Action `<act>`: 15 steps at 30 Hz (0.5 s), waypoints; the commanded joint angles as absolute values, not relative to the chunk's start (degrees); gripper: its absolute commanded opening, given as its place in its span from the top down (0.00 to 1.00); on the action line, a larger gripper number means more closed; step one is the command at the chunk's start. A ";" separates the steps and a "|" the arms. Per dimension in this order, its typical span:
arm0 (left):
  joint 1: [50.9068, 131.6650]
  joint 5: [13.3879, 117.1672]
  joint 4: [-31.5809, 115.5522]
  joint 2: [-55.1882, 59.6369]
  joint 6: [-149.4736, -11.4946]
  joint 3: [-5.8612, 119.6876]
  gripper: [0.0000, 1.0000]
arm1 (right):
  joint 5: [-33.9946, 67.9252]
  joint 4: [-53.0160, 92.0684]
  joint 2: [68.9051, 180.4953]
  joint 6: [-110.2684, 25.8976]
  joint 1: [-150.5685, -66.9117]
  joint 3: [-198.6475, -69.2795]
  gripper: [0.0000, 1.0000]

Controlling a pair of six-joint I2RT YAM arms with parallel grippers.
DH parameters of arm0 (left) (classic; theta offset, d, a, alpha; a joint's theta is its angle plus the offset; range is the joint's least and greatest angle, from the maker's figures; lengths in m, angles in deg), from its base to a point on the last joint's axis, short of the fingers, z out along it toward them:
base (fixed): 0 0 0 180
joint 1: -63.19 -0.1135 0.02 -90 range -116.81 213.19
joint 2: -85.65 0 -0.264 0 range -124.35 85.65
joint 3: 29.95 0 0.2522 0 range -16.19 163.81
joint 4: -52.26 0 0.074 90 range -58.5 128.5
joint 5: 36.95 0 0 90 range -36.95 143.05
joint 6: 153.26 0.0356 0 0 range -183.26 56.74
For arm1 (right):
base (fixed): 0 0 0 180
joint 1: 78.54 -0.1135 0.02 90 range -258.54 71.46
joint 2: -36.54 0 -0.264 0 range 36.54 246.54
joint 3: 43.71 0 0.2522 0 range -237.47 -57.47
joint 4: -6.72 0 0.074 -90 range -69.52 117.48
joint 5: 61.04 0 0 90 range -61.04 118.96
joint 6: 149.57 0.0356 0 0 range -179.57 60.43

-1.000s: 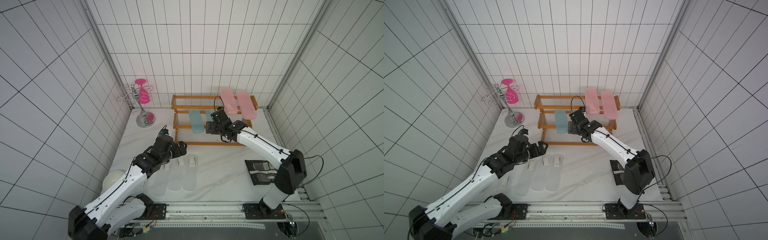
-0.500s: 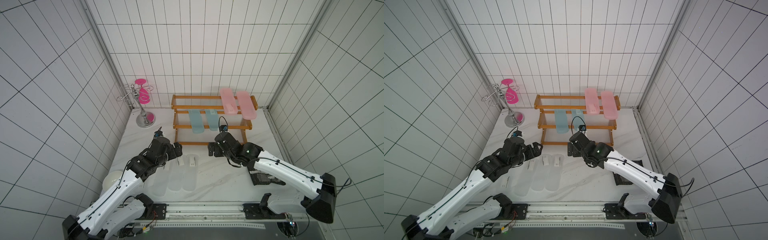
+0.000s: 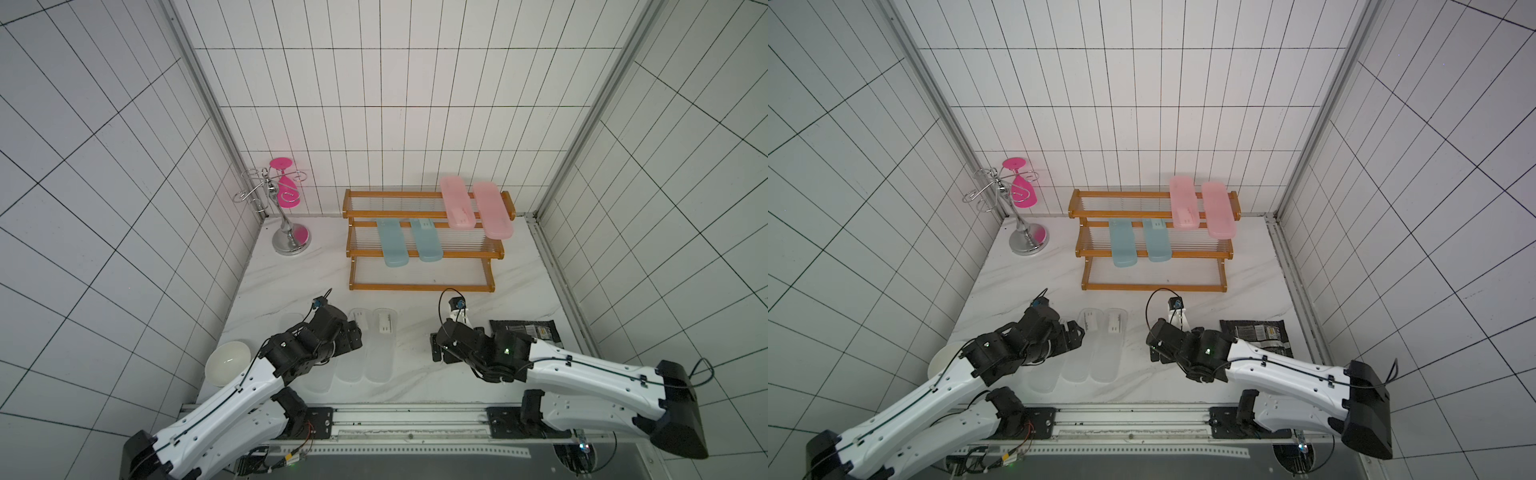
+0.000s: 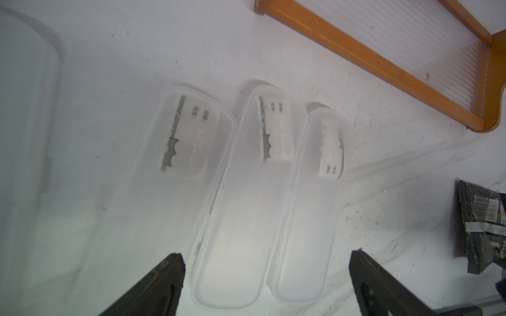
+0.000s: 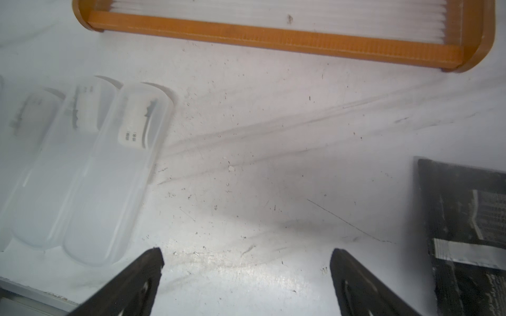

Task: Place the pencil cases on the shelf according to color
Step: Place the pencil case on the shelf, then adjust the pencil case at the center of the board.

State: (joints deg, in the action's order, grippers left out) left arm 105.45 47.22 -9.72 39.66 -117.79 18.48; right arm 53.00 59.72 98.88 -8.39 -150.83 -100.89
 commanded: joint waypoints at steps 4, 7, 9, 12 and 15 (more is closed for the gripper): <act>114.28 44.55 -0.62 32.24 -124.00 19.43 0.02 | 55.56 60.47 98.99 -2.08 -152.11 -96.16 0.00; 117.23 44.71 2.56 27.01 -124.34 20.66 0.02 | 56.73 61.78 97.08 -1.20 -152.11 -95.38 0.00; 118.86 44.44 4.79 23.58 -124.65 21.36 0.02 | 58.11 63.92 94.85 -0.39 -152.10 -94.94 0.00; 120.11 44.80 7.43 18.89 -125.88 21.85 0.02 | 59.79 65.95 90.01 0.37 -152.12 -93.52 0.01; 121.12 44.98 9.33 15.57 -126.62 22.75 0.02 | 59.99 66.56 84.61 0.28 -152.15 -91.47 0.01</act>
